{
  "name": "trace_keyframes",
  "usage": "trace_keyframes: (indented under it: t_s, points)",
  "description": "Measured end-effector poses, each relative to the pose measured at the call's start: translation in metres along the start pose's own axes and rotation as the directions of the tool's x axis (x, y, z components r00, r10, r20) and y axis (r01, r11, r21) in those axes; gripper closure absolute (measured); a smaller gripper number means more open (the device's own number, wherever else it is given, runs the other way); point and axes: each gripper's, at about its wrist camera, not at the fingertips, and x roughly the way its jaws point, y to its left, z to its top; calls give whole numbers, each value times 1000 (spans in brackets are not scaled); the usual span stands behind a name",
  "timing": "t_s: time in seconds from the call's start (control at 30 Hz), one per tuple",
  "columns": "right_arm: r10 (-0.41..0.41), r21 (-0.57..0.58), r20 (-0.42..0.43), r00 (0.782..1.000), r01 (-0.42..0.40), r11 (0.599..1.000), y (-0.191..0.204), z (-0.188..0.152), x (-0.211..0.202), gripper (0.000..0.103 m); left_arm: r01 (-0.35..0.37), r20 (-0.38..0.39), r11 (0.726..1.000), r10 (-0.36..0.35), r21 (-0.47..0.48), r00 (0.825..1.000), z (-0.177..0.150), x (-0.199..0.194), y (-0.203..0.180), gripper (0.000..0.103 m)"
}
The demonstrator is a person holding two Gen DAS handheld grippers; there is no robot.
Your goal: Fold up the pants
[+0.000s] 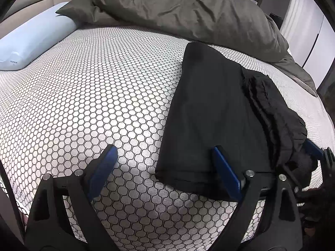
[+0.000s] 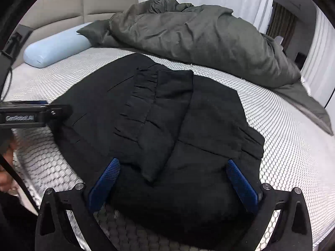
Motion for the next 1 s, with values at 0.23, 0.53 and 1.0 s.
trace_keyframes:
  t_s: [0.23, 0.53, 1.0]
  points:
    - [-45, 284, 30, 999, 35, 958, -57, -2, -4, 0, -2, 0, 1000, 2, 11, 1000, 1, 2, -3, 12]
    - [-1, 430, 65, 998, -28, 902, -103, -20, -21, 0, -25, 16, 1000, 24, 12, 1000, 2, -2, -11, 12]
    - [349, 472, 210, 913, -408, 782, -133, -38, -50, 44, 10, 80, 980, -27, 196, 996, -13, -21, -57, 13]
